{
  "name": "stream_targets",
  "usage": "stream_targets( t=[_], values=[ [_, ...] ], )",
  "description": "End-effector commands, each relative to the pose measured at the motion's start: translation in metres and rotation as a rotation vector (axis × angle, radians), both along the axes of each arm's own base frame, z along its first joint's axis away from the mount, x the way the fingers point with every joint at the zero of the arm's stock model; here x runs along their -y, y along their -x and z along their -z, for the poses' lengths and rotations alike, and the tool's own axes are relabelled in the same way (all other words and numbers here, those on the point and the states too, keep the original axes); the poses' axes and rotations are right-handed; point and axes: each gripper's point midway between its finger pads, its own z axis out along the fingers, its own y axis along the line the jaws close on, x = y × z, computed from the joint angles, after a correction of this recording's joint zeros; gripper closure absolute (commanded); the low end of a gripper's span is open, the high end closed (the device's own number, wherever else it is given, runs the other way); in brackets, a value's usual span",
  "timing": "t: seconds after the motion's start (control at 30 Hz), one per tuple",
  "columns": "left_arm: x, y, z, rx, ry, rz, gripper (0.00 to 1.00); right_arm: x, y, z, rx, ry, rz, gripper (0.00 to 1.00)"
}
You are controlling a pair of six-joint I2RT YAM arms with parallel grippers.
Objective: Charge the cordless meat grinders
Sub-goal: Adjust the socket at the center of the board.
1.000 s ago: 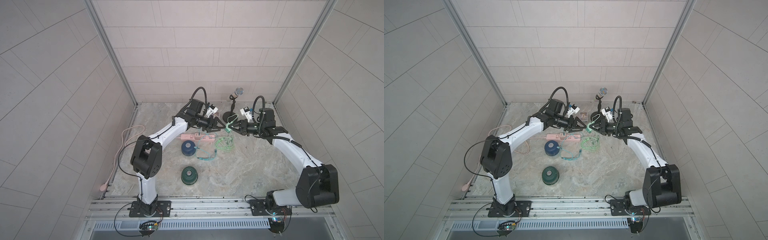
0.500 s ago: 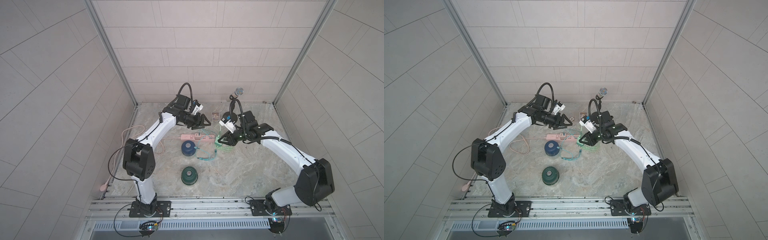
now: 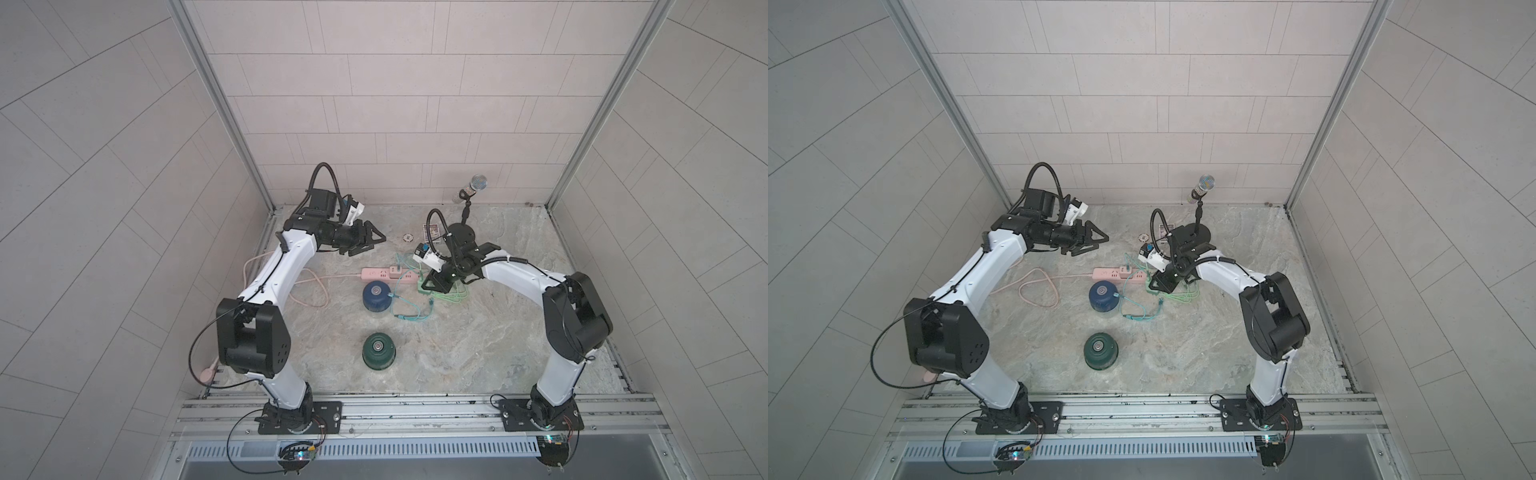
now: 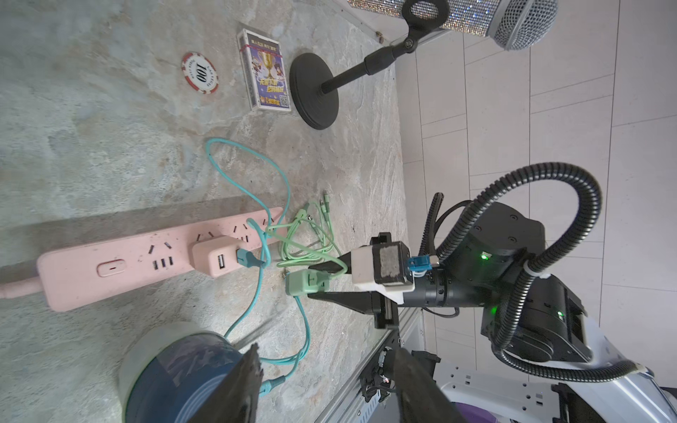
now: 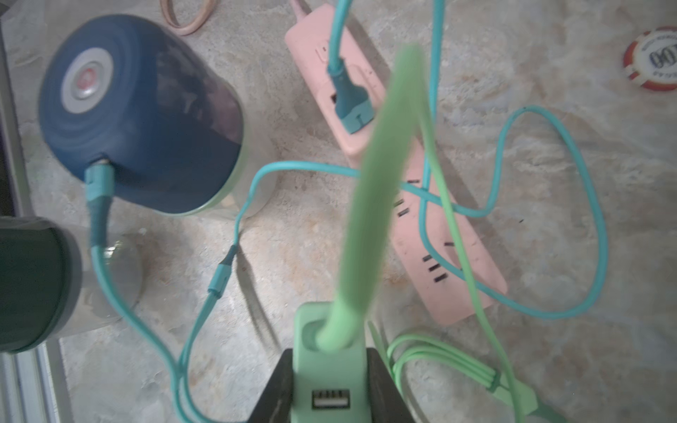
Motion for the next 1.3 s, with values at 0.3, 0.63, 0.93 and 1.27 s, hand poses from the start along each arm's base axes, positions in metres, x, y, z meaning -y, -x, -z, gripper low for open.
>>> stream_targets(
  t=[0.3, 0.63, 0.93, 1.27],
  values=[
    [-0.026, 0.001, 0.000, 0.007, -0.008, -0.051, 0.39, 0.029, -0.084, 0.000, 0.148, 0.029, 0.135, 0.96],
    [-0.031, 0.001, 0.008, -0.019, -0.023, -0.058, 0.41, 0.016, -0.064, -0.015, 0.065, -0.113, 0.015, 0.96],
    [-0.037, 0.006, 0.007, -0.021, -0.024, -0.062, 0.41, 0.008, -0.053, -0.024, 0.074, -0.163, -0.151, 0.95],
    [-0.039, 0.010, 0.004, -0.010, -0.013, -0.066, 0.41, -0.002, -0.062, -0.022, 0.165, -0.192, -0.323, 0.94]
  ],
)
